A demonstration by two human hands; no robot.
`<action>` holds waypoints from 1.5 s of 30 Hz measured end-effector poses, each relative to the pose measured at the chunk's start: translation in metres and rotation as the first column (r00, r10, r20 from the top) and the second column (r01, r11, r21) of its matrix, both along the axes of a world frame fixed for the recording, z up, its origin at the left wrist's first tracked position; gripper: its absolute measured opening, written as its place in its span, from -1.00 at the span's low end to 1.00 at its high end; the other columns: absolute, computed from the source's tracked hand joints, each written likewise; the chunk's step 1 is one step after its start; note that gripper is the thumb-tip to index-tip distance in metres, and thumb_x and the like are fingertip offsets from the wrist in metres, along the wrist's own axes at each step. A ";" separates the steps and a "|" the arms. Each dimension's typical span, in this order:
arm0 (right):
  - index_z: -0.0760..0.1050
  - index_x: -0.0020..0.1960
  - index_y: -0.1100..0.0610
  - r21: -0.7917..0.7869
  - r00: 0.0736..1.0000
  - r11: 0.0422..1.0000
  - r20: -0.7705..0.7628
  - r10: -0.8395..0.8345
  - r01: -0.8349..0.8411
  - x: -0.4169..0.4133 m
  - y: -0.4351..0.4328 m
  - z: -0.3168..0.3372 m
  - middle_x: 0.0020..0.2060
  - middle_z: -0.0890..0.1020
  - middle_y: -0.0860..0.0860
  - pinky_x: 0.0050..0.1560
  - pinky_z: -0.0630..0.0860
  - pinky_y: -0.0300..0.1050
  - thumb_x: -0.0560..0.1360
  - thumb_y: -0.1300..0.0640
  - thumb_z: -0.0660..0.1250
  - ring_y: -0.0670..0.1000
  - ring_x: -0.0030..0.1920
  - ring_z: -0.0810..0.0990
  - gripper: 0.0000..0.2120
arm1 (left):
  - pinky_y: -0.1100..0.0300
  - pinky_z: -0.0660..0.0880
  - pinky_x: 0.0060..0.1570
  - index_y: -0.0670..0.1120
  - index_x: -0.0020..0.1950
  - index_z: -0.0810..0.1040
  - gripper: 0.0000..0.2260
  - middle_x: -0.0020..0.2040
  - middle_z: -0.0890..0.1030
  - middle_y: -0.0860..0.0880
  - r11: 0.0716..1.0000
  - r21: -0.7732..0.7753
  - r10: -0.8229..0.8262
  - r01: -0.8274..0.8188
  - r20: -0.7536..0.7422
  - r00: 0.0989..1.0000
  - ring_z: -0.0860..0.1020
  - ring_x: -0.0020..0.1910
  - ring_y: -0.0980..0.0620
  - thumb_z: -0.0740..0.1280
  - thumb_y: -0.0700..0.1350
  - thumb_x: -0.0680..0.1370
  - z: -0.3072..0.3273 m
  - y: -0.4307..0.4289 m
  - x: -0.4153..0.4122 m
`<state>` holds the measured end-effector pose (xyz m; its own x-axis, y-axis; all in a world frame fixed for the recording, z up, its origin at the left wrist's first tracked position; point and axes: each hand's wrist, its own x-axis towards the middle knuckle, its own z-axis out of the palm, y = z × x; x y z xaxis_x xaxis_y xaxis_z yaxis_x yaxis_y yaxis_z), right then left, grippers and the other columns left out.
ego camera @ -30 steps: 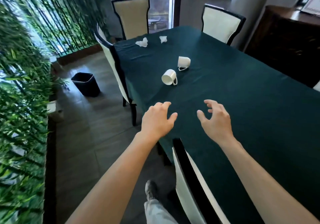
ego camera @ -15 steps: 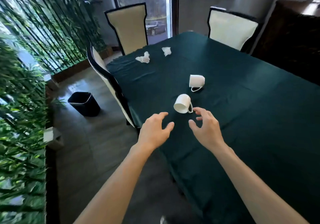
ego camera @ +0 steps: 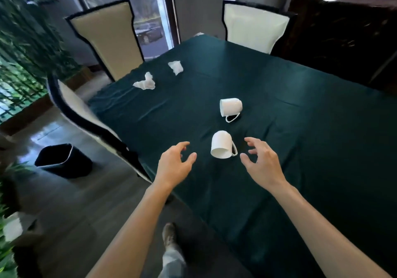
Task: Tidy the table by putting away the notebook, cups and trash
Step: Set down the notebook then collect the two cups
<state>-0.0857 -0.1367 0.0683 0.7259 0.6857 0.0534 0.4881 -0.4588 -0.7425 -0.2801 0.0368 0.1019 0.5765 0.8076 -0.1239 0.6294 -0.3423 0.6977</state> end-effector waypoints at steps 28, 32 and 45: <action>0.47 0.49 0.07 -0.178 0.859 0.877 -0.189 -0.476 0.447 0.022 0.062 -0.055 0.34 0.59 0.01 0.17 0.62 -0.06 0.58 0.24 0.42 -0.01 0.17 0.60 -0.50 | 0.36 0.53 -0.14 0.15 0.57 0.40 -0.30 0.43 0.47 0.13 0.757 -0.371 -0.584 0.537 -0.017 0.812 0.57 0.22 0.12 0.58 0.09 0.47 -0.069 0.150 0.127; 0.48 0.49 0.04 -0.207 0.892 0.918 -0.240 -0.382 0.337 0.021 0.068 -0.075 0.34 0.60 -0.02 0.19 0.59 -0.10 0.56 0.30 0.42 -0.02 0.20 0.61 -0.48 | 0.41 0.49 -0.15 0.12 0.63 0.32 -0.22 0.53 0.41 0.11 0.764 -0.415 -0.566 0.493 -0.066 0.822 0.60 0.18 0.14 0.57 0.12 0.47 -0.087 0.134 0.133; 0.50 0.47 0.02 -0.250 0.929 0.957 -0.298 -0.219 0.145 0.037 0.092 -0.105 0.17 0.75 -0.01 0.22 0.55 -0.04 0.53 0.32 0.41 -0.01 0.07 0.60 -0.46 | 0.04 0.66 0.12 0.21 0.49 0.43 -0.54 0.36 0.61 0.13 0.705 -0.678 -0.241 0.207 0.045 0.970 0.68 0.16 0.06 0.45 0.01 0.61 -0.109 0.096 0.133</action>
